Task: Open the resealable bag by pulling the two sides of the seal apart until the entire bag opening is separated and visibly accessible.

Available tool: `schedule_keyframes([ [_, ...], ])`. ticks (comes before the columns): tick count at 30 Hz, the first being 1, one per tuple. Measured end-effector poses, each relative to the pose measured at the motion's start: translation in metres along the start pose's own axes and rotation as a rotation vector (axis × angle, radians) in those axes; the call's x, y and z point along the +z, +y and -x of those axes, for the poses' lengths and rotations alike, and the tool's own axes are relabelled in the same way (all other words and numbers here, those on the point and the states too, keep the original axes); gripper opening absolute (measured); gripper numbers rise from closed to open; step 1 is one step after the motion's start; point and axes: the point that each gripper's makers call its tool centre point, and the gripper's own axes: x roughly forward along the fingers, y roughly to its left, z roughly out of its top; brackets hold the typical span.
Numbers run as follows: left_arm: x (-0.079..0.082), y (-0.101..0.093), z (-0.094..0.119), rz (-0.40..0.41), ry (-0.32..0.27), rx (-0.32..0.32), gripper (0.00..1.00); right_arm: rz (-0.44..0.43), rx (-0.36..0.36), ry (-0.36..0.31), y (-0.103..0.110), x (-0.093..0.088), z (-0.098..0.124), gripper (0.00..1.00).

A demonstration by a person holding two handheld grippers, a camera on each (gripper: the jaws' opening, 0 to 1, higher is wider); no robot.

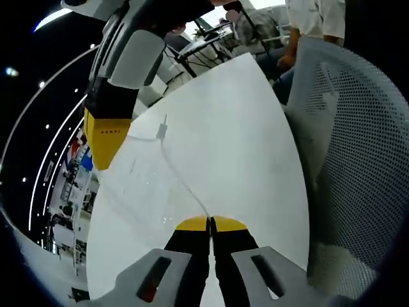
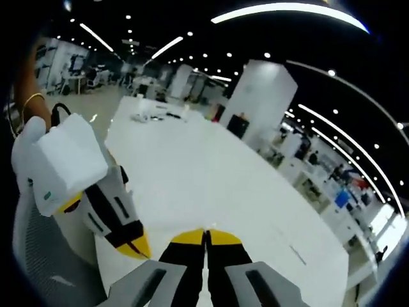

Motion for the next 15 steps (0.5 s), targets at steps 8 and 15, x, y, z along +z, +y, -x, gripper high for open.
schedule_keyframes([
  [8, -0.008, -0.031, -0.004, 0.069, 0.004, -0.085, 0.0, -0.02, 0.05, 0.079, 0.027, -0.038, -0.008, 0.0],
  [15, -0.016, -0.035, -0.002, 0.095, 0.018, -0.085, 0.0, -0.049, 0.088, 0.111, 0.047, -0.057, -0.014, 0.0],
])
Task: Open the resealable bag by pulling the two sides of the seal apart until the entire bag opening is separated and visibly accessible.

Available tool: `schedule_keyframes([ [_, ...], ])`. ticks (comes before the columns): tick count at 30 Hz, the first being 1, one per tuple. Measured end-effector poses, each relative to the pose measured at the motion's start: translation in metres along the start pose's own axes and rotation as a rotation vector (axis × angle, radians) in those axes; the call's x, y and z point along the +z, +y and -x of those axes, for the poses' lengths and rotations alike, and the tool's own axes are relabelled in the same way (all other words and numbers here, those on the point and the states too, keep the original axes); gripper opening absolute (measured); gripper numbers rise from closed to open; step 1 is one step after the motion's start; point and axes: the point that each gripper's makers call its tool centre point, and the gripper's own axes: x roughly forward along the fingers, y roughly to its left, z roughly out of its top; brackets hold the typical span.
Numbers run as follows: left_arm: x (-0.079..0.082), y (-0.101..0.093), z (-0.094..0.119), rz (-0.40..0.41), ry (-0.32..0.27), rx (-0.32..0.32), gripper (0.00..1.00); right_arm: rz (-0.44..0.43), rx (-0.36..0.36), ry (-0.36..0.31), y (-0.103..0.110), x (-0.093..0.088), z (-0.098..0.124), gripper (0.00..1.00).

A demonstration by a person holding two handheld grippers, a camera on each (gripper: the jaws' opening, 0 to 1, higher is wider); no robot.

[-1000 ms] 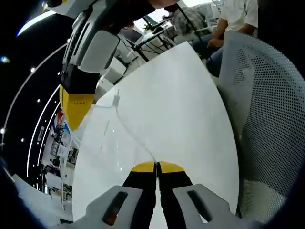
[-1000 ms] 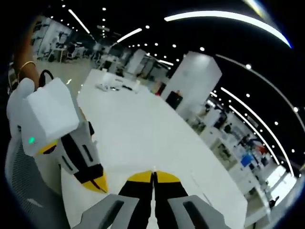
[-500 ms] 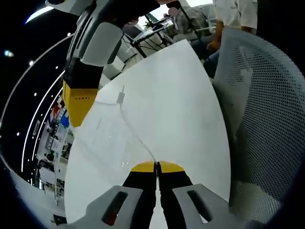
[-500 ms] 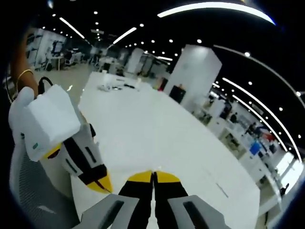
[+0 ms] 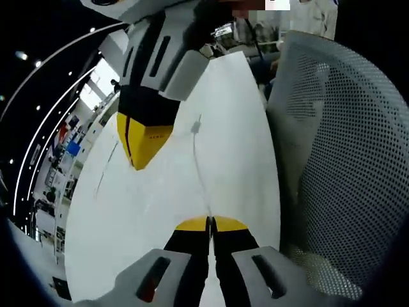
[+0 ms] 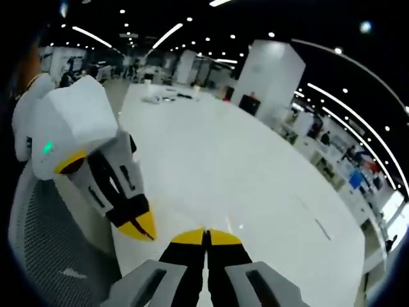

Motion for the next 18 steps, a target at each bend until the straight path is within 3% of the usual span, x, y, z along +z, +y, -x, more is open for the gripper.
schedule_keyframes([
  [4, 0.007, 0.001, 0.002, 0.08, -0.055, 0.02, 0.07, 0.057, -0.011, 0.044, 0.002, -0.011, -0.005, 0.0],
  [9, 0.012, 0.001, 0.01, 0.109, -0.067, 0.038, 0.12, 0.065, -0.005, 0.053, 0.006, -0.018, -0.009, 0.0],
  [13, 0.022, 0.007, 0.021, 0.165, -0.141, 0.084, 0.23, 0.093, 0.002, 0.077, 0.005, -0.026, -0.013, 0.0],
  [15, 0.021, 0.01, 0.027, 0.195, -0.151, 0.098, 0.32, 0.141, 0.007, 0.098, 0.003, -0.031, -0.015, 0.0],
  [18, 0.014, 0.018, 0.036, 0.222, -0.144, 0.129, 0.32, 0.179, 0.015, 0.119, 0.001, -0.037, -0.017, 0.0],
])
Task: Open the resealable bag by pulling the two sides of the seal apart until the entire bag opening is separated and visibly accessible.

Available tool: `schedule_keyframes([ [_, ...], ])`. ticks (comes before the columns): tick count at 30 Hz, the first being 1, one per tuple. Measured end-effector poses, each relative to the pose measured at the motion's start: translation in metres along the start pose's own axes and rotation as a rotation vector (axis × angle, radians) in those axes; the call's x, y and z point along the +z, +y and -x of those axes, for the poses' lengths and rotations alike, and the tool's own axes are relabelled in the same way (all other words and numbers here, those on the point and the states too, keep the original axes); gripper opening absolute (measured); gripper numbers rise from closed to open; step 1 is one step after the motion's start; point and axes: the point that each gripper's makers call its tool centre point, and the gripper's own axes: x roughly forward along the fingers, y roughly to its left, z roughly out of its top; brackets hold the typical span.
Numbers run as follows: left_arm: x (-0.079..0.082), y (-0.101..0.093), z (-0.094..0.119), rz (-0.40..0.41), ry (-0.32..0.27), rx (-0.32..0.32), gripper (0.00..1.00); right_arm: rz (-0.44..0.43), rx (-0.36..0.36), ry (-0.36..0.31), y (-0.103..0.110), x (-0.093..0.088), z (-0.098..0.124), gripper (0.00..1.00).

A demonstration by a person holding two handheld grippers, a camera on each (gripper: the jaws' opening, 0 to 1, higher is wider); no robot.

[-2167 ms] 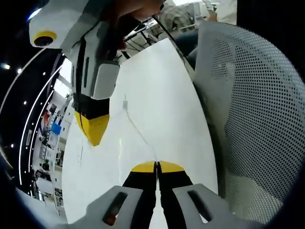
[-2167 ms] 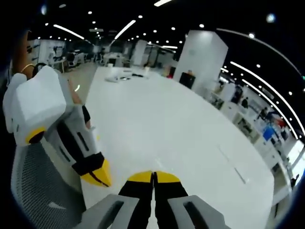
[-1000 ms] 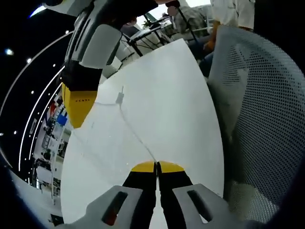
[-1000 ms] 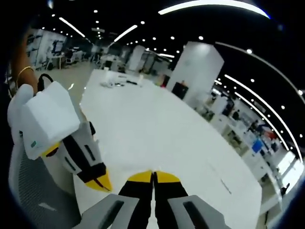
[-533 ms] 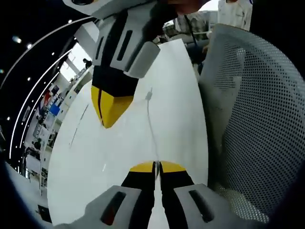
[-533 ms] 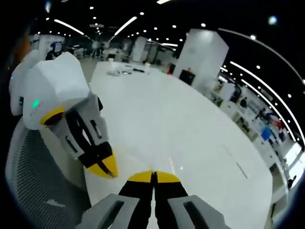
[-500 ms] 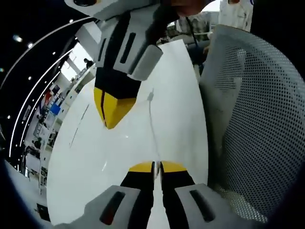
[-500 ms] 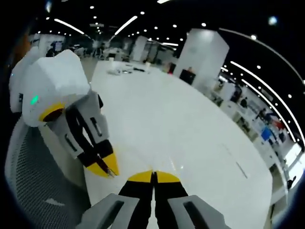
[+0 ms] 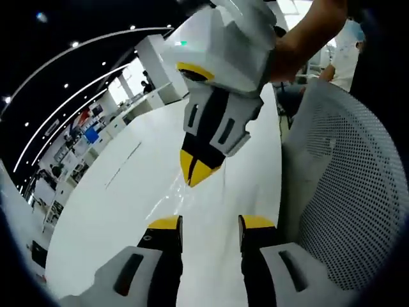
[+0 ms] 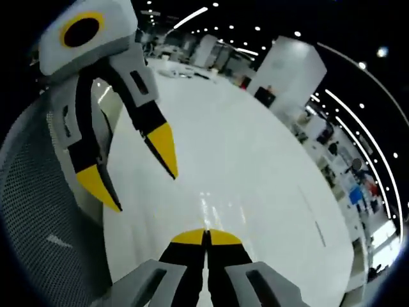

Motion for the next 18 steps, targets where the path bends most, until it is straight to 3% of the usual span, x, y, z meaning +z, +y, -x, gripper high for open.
schedule_keyframes([
  [4, -0.008, 0.014, 0.01, 0.063, 0.003, 0.039, 0.36, 0.027, 0.004, 0.013, -0.005, -0.007, -0.004, 0.0],
  [7, -0.018, 0.023, 0.018, 0.084, 0.023, 0.067, 0.38, 0.11, 0.0, 0.04, -0.015, -0.015, -0.007, 0.0],
  [18, -0.038, 0.036, 0.036, 0.241, 0.016, 0.115, 0.49, 0.208, -0.006, 0.062, -0.044, -0.027, -0.013, 0.0],
])
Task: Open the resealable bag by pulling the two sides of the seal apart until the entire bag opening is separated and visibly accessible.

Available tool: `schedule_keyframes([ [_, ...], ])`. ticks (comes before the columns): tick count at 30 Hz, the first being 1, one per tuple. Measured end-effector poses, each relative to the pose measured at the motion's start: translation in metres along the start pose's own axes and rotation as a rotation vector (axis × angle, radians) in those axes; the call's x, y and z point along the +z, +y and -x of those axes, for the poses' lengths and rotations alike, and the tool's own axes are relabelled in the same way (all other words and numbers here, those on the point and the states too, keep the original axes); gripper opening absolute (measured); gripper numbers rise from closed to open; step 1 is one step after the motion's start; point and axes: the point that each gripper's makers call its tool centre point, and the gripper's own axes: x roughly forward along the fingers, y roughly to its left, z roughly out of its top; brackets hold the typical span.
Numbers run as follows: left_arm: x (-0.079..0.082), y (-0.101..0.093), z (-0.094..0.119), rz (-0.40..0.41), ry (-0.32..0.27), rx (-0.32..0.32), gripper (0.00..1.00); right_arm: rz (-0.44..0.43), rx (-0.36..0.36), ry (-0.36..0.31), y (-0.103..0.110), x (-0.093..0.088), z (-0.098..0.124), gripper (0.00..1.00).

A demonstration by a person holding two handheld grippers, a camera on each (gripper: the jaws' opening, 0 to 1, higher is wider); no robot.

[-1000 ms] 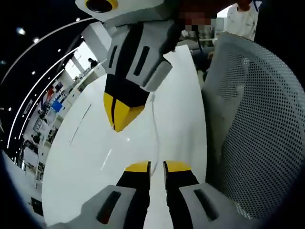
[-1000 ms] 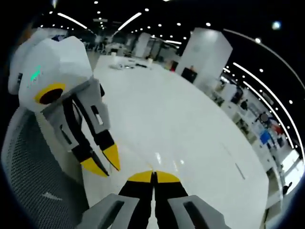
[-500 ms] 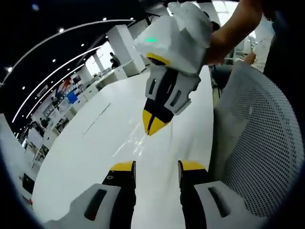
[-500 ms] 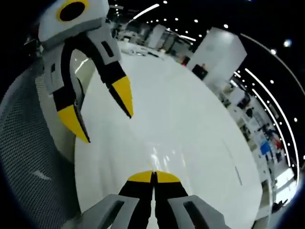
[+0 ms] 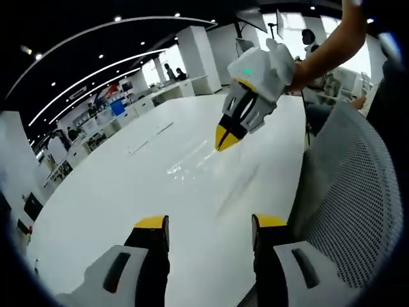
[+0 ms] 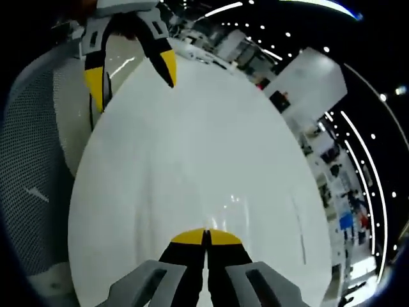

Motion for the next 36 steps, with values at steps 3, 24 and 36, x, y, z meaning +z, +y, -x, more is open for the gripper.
schedule_keyframes([
  [3, -0.004, 0.003, 0.002, 0.011, 0.005, 0.012, 0.49, 0.023, 0.004, 0.008, -0.003, -0.005, -0.003, 0.0],
  [24, -0.016, 0.014, 0.004, 0.073, 0.037, 0.05, 0.51, 0.066, 0.063, 0.078, -0.017, -0.04, -0.022, 0.0],
  [36, -0.015, 0.014, 0.004, 0.077, 0.039, 0.049, 0.52, -0.323, 0.09, -0.027, 0.0, -0.033, -0.008, 0.1],
])
